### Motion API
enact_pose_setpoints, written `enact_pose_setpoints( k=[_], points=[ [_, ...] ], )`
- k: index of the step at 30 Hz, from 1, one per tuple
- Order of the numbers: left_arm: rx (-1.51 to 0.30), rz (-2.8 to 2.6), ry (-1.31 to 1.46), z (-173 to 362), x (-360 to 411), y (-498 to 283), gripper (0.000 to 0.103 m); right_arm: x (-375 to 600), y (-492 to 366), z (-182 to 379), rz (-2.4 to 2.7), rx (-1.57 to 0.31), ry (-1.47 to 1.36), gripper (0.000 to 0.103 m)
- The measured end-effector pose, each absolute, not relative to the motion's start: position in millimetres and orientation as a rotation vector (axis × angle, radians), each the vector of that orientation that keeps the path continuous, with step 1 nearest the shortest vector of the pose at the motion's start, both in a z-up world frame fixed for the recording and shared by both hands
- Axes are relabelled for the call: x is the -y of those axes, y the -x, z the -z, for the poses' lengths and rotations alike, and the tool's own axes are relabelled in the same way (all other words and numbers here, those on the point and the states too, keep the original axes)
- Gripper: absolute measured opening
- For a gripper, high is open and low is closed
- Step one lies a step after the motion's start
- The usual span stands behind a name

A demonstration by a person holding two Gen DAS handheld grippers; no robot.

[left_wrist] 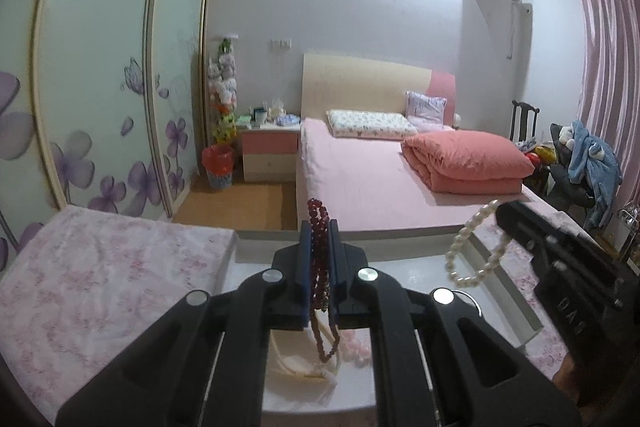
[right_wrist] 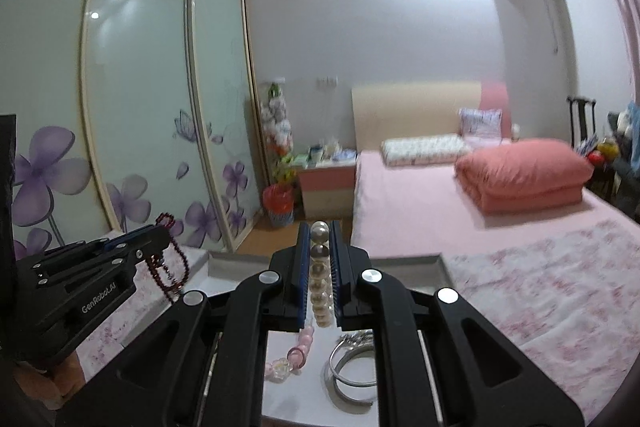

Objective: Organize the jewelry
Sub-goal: 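Drop the necklace into the gray tray with the left tool while the right tool releases the pearl bracelet, then grasp the pearl drop earring on the bed with the left tool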

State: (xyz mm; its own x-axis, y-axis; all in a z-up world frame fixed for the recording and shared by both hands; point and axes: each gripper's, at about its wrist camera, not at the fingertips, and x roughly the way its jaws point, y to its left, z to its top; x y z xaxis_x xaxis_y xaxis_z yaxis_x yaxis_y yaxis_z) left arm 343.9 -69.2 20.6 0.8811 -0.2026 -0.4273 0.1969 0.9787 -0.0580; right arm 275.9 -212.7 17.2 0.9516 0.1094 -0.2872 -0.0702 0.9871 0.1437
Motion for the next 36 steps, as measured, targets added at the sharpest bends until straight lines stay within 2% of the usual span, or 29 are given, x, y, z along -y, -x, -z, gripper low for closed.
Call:
enact_pose_setpoints(
  k=[9, 10, 11, 13, 21, 26, 36],
  points=[
    [-0.519, 0.220, 0.016, 3, 74, -374, 0.008, 219, -303, 9, -0.105, -0.453, -0.201, 0.011],
    [-0.523, 0.222, 0.021, 3, 75, -375, 0.011, 218, -304, 10, -0.108, -0.458, -0.205, 0.016],
    [-0.523, 0.222, 0.028, 3, 76, -375, 0.013, 218, -307, 9, -0.111, -0.461, -0.205, 0.031],
    [-0.518, 0.222, 0.035, 4, 72, -376, 0.024, 217, -302, 7, -0.105, -0.446, -0.199, 0.046],
    [-0.498, 0.206, 0.073, -9, 46, -350, 0.025, 220, -268, -13, -0.105, -0.376, -0.162, 0.046],
    [-0.519, 0.240, 0.085, -9, 32, -317, 0.035, 221, -241, -21, -0.101, -0.337, -0.133, 0.046],
    [-0.734, 0.407, -0.001, 39, 49, -266, 0.035, 225, -199, -23, -0.082, -0.309, -0.096, 0.046]
  ],
)
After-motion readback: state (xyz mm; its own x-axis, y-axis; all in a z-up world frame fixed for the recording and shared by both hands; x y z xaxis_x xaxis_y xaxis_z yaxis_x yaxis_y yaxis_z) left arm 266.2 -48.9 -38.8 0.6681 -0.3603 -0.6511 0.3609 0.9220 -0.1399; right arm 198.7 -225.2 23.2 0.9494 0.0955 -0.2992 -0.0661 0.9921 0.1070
